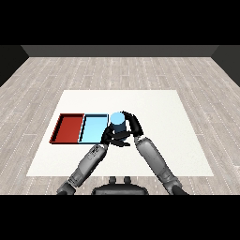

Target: Pick the blue can and put it in the blue box

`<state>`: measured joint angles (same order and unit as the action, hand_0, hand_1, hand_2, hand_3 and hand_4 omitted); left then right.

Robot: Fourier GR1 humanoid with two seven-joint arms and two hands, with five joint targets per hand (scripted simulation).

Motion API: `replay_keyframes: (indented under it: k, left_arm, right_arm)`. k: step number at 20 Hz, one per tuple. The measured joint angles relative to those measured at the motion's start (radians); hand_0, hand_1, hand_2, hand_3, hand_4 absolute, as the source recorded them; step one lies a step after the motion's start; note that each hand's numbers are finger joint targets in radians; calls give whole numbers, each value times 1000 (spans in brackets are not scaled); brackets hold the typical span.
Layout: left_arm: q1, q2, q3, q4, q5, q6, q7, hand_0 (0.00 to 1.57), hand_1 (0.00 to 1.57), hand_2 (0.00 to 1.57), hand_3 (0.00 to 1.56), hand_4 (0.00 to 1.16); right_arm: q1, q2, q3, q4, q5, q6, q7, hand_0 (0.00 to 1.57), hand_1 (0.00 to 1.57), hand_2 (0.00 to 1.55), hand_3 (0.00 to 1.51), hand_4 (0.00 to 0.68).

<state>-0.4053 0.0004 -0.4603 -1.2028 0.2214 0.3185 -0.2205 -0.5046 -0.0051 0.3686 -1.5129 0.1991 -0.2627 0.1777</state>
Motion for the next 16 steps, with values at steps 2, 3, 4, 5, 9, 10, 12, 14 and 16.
replay_keyframes:
  k: [2, 3, 4, 5, 9, 10, 12, 14, 16]
  left_arm:
    - [-1, 0, -6, 5, 13, -9, -15, 0, 0, 0, 0, 0]
    - [-10, 1, -1, 11, 25, -18, -25, 0, 0, 0, 0, 0]
    - [-15, 2, -7, 14, 35, -15, -31, 0, 0, 0, 0, 0]
    - [-7, 4, -11, 8, 38, -20, -33, 0, 0, 0, 0, 0]
    - [-28, 6, -59, 36, 65, 47, -46, 0, 0, 0, 0, 632]
    - [-40, 7, -70, 42, 73, 74, -45, 0, 0, 441, 0, 757]
    - [-46, 6, -68, 53, 96, 85, -62, 1489, 1489, 1515, 1454, 1106]
    - [-56, 5, -70, 50, 117, 96, -43, 1571, 1571, 1571, 1529, 1153]
    - [-58, 3, -59, 57, 108, 94, -29, 1571, 1571, 1571, 1499, 1151]
  right_arm:
    - [-13, 2, 24, 4, -7, -20, 5, 1480, 1480, 1452, 1377, 556]
    - [-26, 2, 31, 2, -12, -26, 18, 1345, 1345, 1448, 1379, 559]
    - [-27, 1, 45, 8, -17, -41, 9, 1360, 1360, 1445, 1379, 571]
    - [-26, 1, 64, 8, -24, -57, 8, 1396, 1396, 1446, 1382, 573]
    - [-9, 0, 89, 19, -38, -70, -30, 1544, 1544, 1465, 1385, 569]
    - [-17, 0, 81, 30, -46, -65, -37, 1547, 1547, 1465, 1382, 573]
    - [-3, 0, 100, -2, -46, -79, -18, 1565, 1565, 1470, 1378, 572]
    - [-10, 0, 98, -18, -46, -76, 5, 1487, 1487, 1459, 1379, 565]
    - [-1, 2, 88, -13, -50, -69, -19, 1484, 1484, 1458, 1384, 557]
